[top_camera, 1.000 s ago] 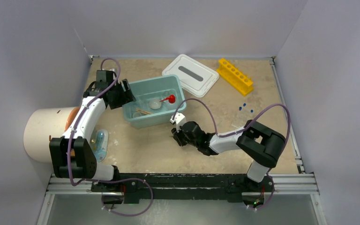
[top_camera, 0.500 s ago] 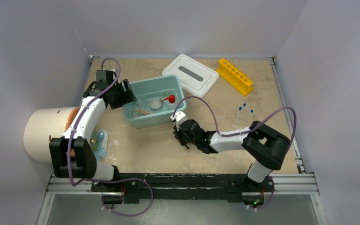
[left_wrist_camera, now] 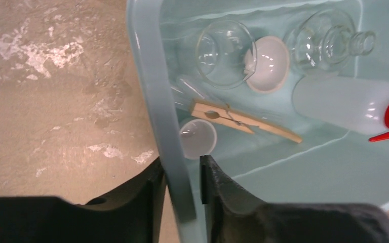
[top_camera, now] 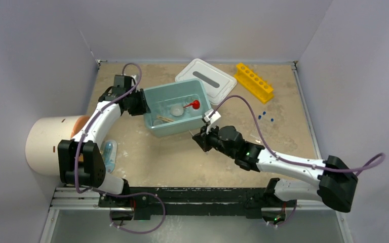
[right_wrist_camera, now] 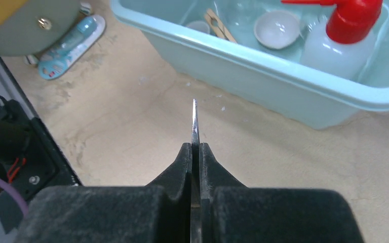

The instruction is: Organize the chemistry lab equipment

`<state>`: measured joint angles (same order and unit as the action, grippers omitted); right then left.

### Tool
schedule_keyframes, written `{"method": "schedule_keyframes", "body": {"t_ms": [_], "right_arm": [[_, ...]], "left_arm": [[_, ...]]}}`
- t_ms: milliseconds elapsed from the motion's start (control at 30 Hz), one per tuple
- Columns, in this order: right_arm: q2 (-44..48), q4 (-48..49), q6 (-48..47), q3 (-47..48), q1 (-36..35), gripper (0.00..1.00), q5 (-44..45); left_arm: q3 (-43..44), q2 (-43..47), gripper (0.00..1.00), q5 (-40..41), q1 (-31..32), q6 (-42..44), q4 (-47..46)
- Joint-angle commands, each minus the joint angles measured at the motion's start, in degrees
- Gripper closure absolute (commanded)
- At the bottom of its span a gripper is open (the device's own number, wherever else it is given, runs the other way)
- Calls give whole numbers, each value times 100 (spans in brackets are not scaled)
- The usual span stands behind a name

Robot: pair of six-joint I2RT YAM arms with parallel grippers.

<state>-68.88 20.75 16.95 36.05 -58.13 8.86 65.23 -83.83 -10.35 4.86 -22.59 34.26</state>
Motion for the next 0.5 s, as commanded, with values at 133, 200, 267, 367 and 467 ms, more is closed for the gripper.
{"method": "schedule_keyframes", "body": {"t_ms": [133,200,267,367,467], "right_arm": [[1007,-535,-42,171,-32,100,85],[1236,-537,-38,182,-31,100,76],[1422,-538,-67,193,-32,100,47],[1604,-676,-147,332,-28,100,-27],[1665,-803,-241,547,-32,100,-25]], "left_arm": [[325,-296,98,-271,498,263,-216],[345,-309,100,-262,641,370,-241],[364,-296,100,-240,749,427,-241],[350,-249,100,-331,824,453,-210],[303,-148,100,-408,885,416,-110]]}}
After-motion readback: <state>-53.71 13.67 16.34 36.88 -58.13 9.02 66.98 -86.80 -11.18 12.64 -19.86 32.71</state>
